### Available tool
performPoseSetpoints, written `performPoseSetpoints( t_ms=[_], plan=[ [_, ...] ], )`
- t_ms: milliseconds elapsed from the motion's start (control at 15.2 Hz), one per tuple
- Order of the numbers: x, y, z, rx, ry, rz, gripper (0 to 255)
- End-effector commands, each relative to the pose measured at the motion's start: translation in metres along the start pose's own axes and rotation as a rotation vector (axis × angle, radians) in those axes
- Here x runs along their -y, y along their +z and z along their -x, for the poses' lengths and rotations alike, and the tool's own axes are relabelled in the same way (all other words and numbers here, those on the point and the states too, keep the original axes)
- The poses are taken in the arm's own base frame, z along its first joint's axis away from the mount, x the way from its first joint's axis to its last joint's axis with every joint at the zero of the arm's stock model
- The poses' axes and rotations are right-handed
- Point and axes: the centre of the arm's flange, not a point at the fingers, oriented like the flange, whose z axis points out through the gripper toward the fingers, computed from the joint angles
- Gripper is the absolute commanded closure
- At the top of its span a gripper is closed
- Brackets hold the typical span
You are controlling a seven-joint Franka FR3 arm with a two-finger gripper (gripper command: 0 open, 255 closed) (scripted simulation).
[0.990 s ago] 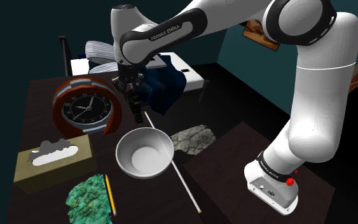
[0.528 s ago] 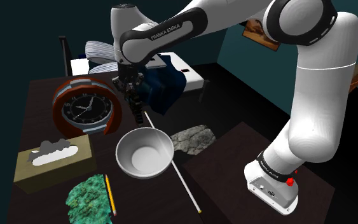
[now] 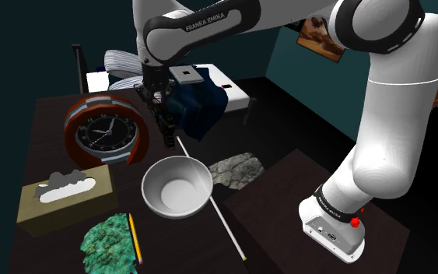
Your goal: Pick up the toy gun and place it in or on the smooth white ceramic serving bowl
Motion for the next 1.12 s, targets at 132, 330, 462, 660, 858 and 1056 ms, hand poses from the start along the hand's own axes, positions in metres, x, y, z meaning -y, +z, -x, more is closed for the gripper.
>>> performPoseSetpoints(
  t_ms=[132, 330, 462, 660, 858, 1056],
  plan=[
    [-0.001, -0.021, -0.002, 0.000, 0.000, 0.000, 255],
    [-0.001, -0.037, -0.002, 0.000, 0.000, 0.000, 255],
    [-0.001, -0.047, -0.003, 0.000, 0.000, 0.000, 255],
    [-0.001, -0.063, -0.004, 0.000, 0.000, 0.000, 255],
    [-0.001, -0.079, -0.004, 0.000, 0.000, 0.000, 255],
    [-0.001, -0.095, -0.005, 0.000, 0.000, 0.000, 255]
  ],
)
